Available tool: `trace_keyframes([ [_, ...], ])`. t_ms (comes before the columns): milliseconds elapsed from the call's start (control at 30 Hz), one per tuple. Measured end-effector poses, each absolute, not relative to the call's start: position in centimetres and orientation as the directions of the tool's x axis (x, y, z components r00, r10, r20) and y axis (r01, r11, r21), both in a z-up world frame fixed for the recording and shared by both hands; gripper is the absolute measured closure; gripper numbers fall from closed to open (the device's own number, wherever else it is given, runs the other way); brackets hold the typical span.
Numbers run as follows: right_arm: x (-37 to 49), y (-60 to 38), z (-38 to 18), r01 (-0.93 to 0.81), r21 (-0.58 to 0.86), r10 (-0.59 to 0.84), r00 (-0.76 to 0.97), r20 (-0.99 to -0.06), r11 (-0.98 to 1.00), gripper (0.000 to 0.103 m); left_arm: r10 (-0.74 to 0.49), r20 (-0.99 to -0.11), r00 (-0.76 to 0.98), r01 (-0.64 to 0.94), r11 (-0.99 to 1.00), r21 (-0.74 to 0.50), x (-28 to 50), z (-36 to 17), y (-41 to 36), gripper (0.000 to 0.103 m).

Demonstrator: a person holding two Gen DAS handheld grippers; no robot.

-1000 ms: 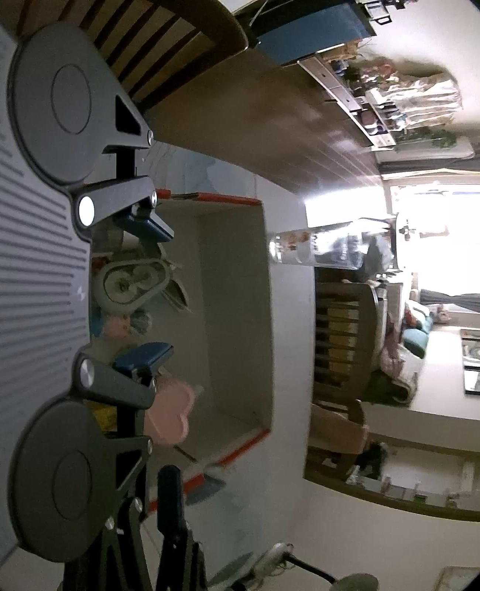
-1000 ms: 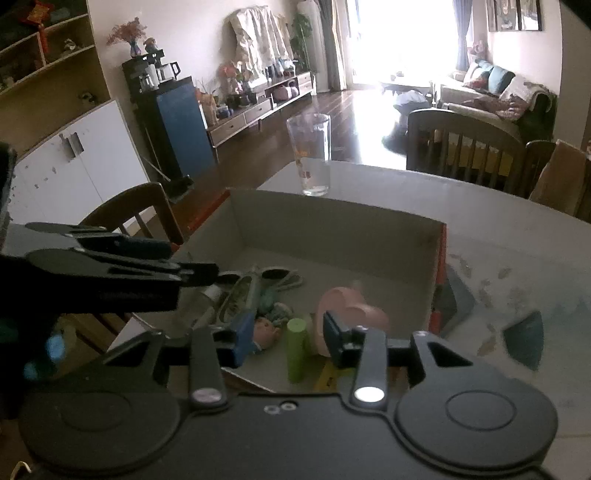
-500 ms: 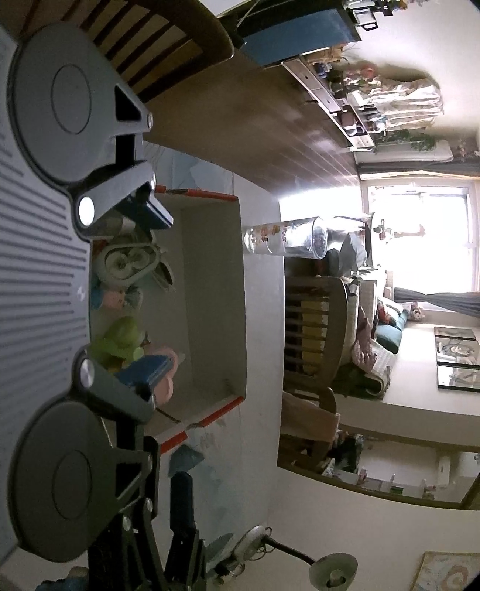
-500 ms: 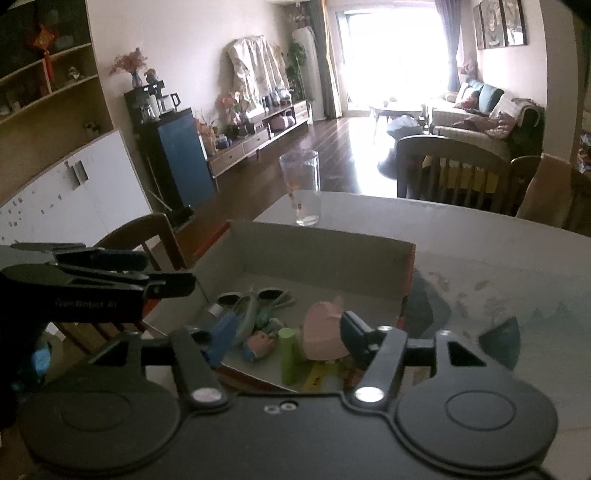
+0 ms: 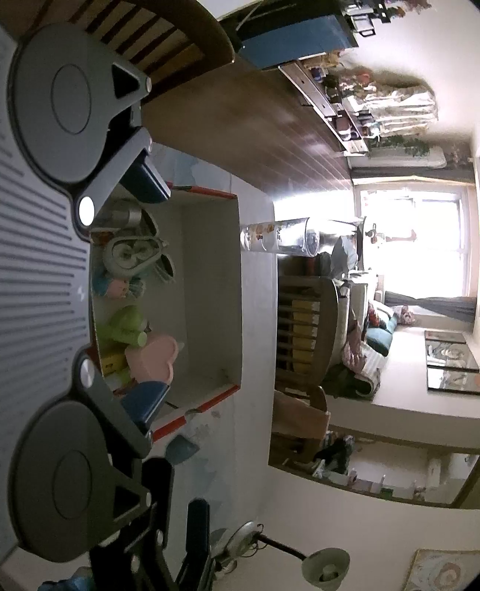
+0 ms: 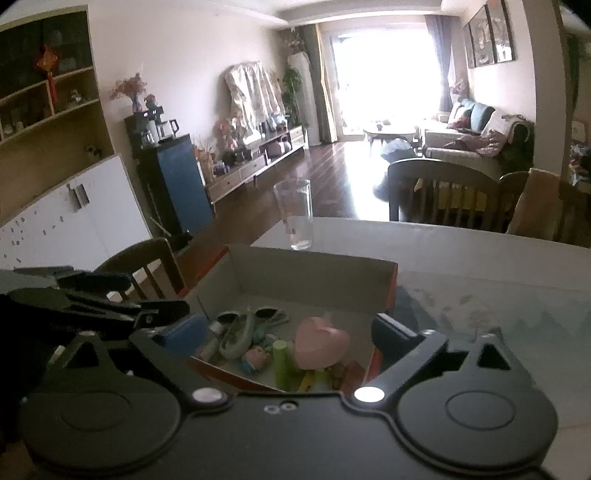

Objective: Organize rigid objects
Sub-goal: 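Withdraw both open tools up out of the box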

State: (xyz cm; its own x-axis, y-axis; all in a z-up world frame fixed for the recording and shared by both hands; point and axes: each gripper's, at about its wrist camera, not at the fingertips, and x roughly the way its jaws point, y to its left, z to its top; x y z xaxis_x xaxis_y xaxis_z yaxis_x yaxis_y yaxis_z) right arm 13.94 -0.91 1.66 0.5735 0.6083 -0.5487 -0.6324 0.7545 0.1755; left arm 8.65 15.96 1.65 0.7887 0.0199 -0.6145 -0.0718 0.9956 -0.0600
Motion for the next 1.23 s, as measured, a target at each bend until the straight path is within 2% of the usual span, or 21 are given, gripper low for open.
trace_keyframes([
  [467,10.7,-2.6,1.8,-0.601,0.166,0.589,0.623,-0.515,0.782,0.0,0.036,-0.59,0.806,-0.082,0.995,-0.051,5.4,1.8,14.3,0.0],
  [1233,9.4,-4.4,0.8,-0.566,0.178,0.564,0.637,-0.525,0.805,0.0,0.037,-0.598,0.801,-0.091,0.994,-0.06,4.3,1.2,13.5,0.0],
])
